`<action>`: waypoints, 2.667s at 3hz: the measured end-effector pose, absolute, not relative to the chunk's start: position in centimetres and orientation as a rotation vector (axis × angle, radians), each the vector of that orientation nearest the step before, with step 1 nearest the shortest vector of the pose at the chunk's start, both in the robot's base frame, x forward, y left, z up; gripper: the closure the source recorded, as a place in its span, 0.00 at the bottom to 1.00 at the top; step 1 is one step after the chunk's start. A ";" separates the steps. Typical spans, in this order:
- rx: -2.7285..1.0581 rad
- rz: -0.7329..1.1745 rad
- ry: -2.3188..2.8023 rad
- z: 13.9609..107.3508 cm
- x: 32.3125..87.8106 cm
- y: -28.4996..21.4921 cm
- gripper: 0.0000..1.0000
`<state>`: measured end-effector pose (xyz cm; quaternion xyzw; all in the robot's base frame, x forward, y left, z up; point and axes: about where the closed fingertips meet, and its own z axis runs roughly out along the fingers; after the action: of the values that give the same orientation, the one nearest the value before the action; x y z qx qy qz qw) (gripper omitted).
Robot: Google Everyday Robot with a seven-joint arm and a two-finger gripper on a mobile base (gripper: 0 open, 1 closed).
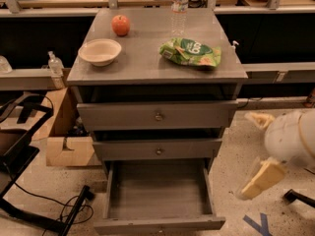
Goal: Close bottom drawer
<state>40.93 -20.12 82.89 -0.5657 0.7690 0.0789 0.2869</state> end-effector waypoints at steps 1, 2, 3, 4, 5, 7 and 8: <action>-1.428 0.281 2.022 76.1 41.3 -19.3 0.00; -1.324 0.248 2.011 70.8 44.4 -18.3 0.00; -1.328 0.248 2.004 69.7 44.3 -17.3 0.00; -1.267 0.360 1.989 61.6 43.1 -14.1 0.01; -1.196 0.438 1.969 55.3 42.6 -12.7 0.23; -1.025 0.635 2.051 40.4 41.6 -11.3 0.78; -1.031 0.683 2.151 36.0 41.1 -10.6 0.99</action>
Offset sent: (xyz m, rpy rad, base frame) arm 0.0543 0.0338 -0.1762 0.1836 -0.0673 -0.1385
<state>41.12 -10.64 36.00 -0.3931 0.8200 0.2603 0.3245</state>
